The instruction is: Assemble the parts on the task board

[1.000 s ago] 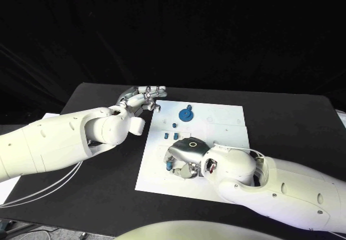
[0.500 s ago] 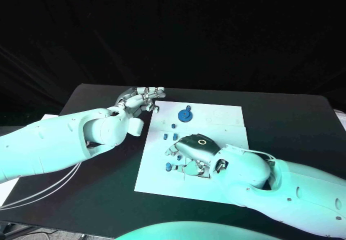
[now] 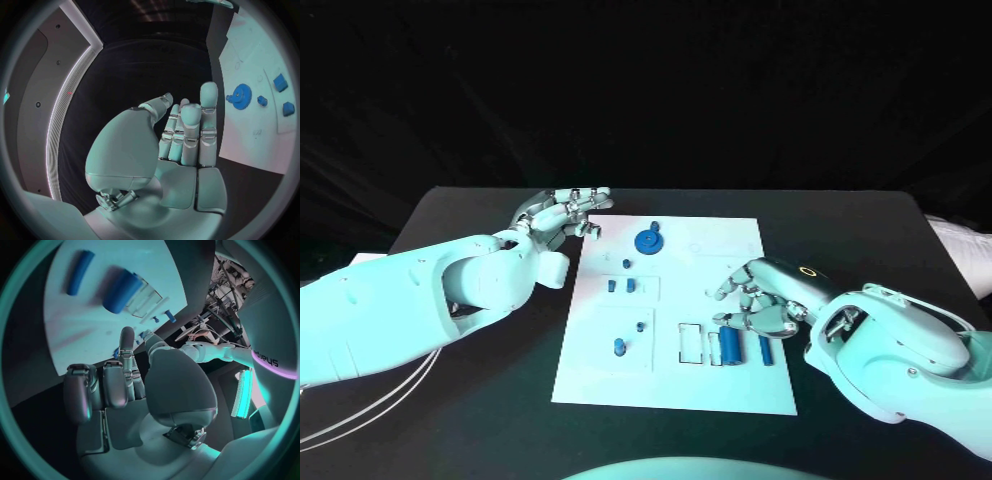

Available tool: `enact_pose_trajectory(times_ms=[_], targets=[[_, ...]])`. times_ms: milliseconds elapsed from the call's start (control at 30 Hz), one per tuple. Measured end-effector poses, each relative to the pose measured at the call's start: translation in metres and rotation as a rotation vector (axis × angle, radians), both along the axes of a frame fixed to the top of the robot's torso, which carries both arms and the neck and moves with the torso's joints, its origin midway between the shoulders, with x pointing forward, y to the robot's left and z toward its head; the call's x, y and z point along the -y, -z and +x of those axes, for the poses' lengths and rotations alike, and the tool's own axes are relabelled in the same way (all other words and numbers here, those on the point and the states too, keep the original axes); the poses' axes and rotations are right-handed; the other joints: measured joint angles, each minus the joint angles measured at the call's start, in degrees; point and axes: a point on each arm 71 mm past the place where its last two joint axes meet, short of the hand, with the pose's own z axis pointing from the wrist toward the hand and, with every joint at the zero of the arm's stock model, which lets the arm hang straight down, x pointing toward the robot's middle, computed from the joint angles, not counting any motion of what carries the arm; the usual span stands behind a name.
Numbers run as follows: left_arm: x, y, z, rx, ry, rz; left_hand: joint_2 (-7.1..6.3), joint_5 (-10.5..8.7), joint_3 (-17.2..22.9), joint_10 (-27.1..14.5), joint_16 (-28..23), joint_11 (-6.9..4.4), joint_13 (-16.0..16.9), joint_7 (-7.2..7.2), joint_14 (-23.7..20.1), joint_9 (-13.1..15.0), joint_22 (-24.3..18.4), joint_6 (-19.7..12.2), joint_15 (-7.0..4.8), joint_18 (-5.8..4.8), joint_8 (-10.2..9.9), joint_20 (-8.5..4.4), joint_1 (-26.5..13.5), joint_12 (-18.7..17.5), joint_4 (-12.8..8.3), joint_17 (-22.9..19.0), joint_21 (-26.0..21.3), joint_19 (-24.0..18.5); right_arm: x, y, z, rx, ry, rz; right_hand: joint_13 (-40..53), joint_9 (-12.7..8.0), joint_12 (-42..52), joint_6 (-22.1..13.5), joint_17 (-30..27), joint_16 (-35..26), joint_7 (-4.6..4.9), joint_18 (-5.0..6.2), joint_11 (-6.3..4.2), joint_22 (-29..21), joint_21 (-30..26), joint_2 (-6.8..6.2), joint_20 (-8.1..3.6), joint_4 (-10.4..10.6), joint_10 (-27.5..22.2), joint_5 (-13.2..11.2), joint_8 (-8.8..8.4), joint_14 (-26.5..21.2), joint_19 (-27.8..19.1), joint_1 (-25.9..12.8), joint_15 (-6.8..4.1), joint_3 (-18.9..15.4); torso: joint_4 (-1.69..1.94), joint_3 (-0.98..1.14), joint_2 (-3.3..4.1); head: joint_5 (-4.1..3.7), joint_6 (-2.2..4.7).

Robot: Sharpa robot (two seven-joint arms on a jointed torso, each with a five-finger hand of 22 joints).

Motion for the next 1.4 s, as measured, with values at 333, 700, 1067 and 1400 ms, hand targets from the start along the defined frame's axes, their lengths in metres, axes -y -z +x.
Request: enact_pose_trajectory(times_ms=[333, 700, 1067, 1400], targets=[[0.003, 0.003, -0.003, -0.011, 0.013, 0.001, 0.00, 0.00, 0.00, 0.00, 0.00, 0.00, 0.00, 0.00, -0.21, 0.00, -0.07, 0.00, -0.21, 0.00, 0.24, 0.00, 0.00, 0.00, 0.00, -0.10, 0.00, 0.00, 0.039, 0.020, -0.017, -0.149, 0.242, -0.044, 42.78, 2.32, 36.44, -0.11, 6.31, 4.08, -0.47, 0.00, -0.44, -0.01, 1.87, 3.12, -0.58, 5.86, -1.59, 3.75, 4.04, 0.09, -0.02, -3.97, -0.51, -11.31, -1.32, -0.11, -0.23, -0.98, 0.36], [0.002, 0.006, -0.003, -0.017, 0.015, 0.001, 0.00, 0.00, 0.00, 0.00, 0.00, 0.00, 0.00, 0.00, -0.21, 0.00, -0.06, 0.00, -0.21, 0.00, 0.24, 0.00, 0.00, 0.00, 0.00, -0.10, 0.00, 0.00, 0.028, 0.034, -0.023, -0.216, 0.283, -0.040, 50.93, 3.71, 42.78, -0.43, 7.71, 5.78, -0.63, 0.00, -0.33, -0.01, 2.31, 3.66, -0.58, 6.07, 0.20, 2.96, 5.52, 0.10, -0.03, -5.28, -0.51, -15.29, -1.51, -0.15, -0.31, -0.92, 0.05], [0.002, 0.007, -0.003, -0.021, 0.015, 0.002, 0.00, 0.00, 0.00, 0.00, 0.00, 0.00, 0.00, 0.00, -0.21, 0.00, -0.06, 0.00, -0.21, 0.00, 0.24, 0.00, 0.00, 0.00, 0.00, -0.10, 0.00, 0.00, 0.014, 0.047, -0.022, -0.247, 0.276, -0.036, 52.30, 4.82, 43.27, -0.78, 7.70, 6.02, -0.68, -0.60, -0.37, -0.02, 2.30, 3.66, -0.57, 6.00, 0.57, 2.96, 6.63, 0.10, -0.03, -5.28, -0.51, -16.32, -1.58, -0.18, -0.27, -0.63, -0.20], [0.002, 0.007, -0.004, -0.024, 0.017, 0.002, 0.00, 0.00, 0.00, 0.00, 0.00, 0.00, 0.00, 0.00, -0.21, 0.00, -0.06, 0.00, -0.21, 0.00, 0.23, 0.00, 0.00, 0.00, 0.00, -0.10, 0.00, 0.00, 0.005, 0.052, -0.017, -0.245, 0.268, -0.034, 52.68, 5.36, 43.63, -0.74, 7.69, 6.22, -0.70, -0.60, -0.37, -0.03, 2.30, 4.08, -0.56, 6.14, 0.57, 2.96, 7.10, 0.10, -0.04, -4.86, -0.50, -16.48, -1.54, -0.20, -0.26, -0.46, -0.37]])
